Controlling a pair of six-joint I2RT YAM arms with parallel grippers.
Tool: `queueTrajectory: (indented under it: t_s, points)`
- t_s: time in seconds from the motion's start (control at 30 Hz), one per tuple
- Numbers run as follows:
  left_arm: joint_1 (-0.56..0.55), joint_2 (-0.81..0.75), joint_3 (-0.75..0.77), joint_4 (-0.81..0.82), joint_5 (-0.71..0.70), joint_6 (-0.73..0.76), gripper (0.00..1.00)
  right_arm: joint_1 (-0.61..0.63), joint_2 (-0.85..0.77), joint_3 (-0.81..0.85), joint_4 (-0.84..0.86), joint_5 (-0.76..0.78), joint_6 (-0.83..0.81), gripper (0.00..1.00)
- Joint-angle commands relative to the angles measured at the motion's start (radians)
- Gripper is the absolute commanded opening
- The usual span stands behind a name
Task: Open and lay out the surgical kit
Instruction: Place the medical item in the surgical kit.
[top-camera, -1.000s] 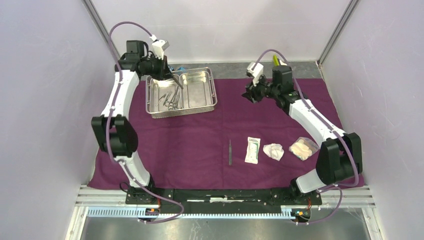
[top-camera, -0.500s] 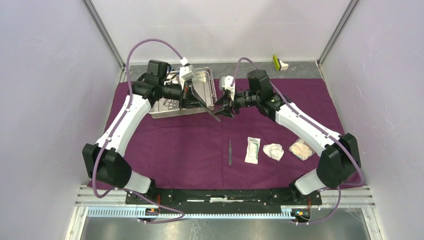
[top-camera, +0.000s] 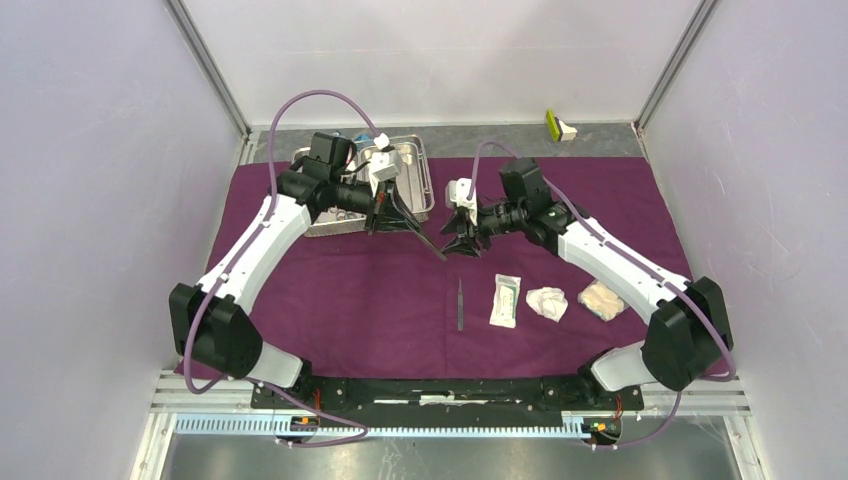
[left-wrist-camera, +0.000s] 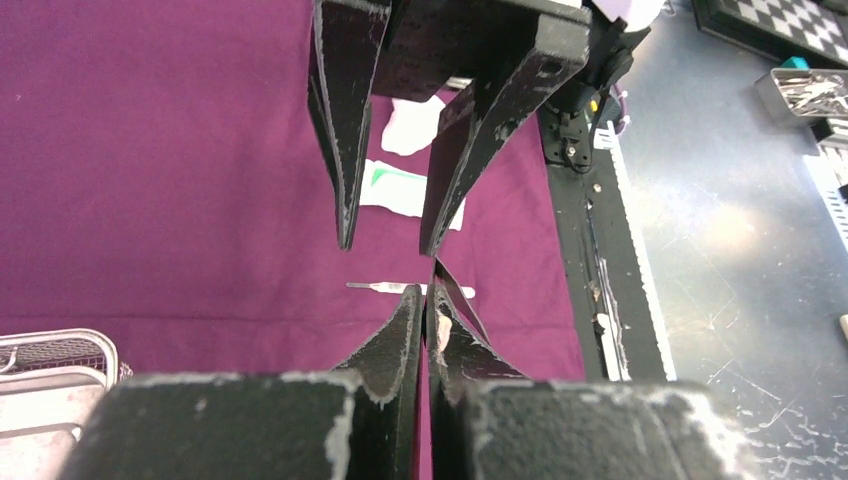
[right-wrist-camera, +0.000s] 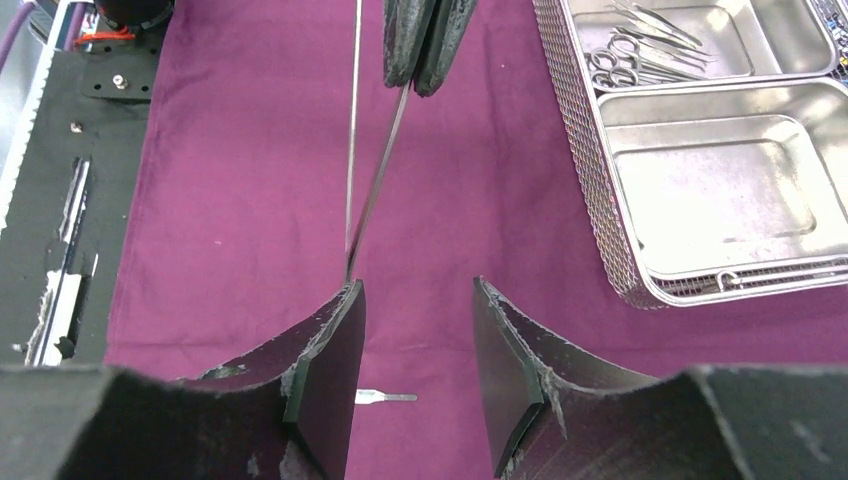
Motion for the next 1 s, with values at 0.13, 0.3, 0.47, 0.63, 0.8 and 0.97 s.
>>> queueTrajectory:
  t_s: [0.13, 0.3, 0.47, 0.63, 0.8, 0.97]
  points:
    - [0.001, -0.058, -0.031, 0.029, -0.046, 0.149, 0.02, 0.006, -0.052, 0.049, -0.13, 0.034, -0.108, 0.51]
    - [-0.007, -0.054, -0.029, 0.045, -0.018, 0.146, 0.02, 0.012, -0.042, 0.018, -0.082, -0.025, -0.049, 0.55]
    - [-0.013, -0.062, -0.048, 0.081, 0.002, 0.124, 0.02, 0.027, -0.022, -0.001, -0.01, -0.018, 0.007, 0.56]
    - [-0.015, -0.069, -0.061, 0.081, 0.011, 0.138, 0.02, 0.032, 0.017, 0.011, 0.022, -0.051, 0.058, 0.54]
    - [-0.016, -0.072, -0.066, 0.108, 0.013, 0.118, 0.02, 0.044, 0.057, -0.002, 0.038, -0.085, 0.083, 0.47]
    - [-0.016, -0.069, -0.061, 0.108, 0.008, 0.119, 0.02, 0.044, 0.065, -0.001, 0.044, -0.101, 0.089, 0.31]
